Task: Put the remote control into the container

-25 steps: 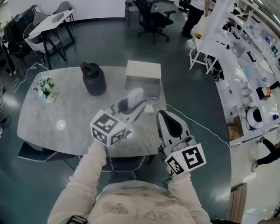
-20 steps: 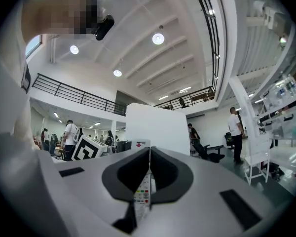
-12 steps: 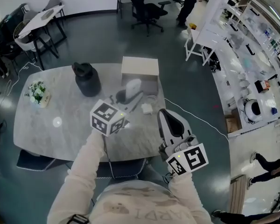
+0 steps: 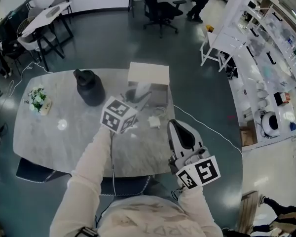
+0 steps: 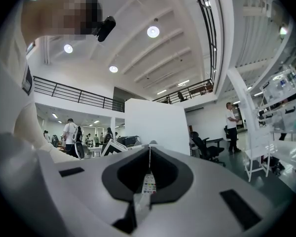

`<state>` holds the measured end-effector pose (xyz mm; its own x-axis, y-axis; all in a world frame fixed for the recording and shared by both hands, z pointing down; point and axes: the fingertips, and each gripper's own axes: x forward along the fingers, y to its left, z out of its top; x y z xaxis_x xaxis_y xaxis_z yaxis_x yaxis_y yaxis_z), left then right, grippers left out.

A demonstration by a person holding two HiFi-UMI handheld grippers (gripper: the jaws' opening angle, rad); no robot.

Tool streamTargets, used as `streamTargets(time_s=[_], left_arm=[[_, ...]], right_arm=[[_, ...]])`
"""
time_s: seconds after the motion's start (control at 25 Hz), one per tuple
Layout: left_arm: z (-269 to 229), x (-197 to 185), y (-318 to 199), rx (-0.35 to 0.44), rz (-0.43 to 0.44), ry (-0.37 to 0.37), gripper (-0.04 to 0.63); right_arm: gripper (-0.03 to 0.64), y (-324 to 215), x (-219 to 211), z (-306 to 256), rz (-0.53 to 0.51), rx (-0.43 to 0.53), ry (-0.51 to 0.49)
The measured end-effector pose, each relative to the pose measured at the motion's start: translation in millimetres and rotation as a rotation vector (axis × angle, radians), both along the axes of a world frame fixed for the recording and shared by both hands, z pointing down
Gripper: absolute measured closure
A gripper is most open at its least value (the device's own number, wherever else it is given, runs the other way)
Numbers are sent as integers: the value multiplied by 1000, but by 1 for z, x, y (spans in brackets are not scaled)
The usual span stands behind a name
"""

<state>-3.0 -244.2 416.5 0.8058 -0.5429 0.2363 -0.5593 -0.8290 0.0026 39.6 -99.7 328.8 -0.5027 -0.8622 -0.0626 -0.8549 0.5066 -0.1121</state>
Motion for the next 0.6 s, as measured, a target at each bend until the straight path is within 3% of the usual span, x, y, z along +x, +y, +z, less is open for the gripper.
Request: streamTargets(time_s=[0.4,0.6], left_arm=[[44,26,-59,-45,-12,-147,491],[75,33,-86,-78,-4,-256,491]], right_arm=[[600,-33,31,20,-9,-49,-32],[600,-48,43,32,-8,-69,-47]])
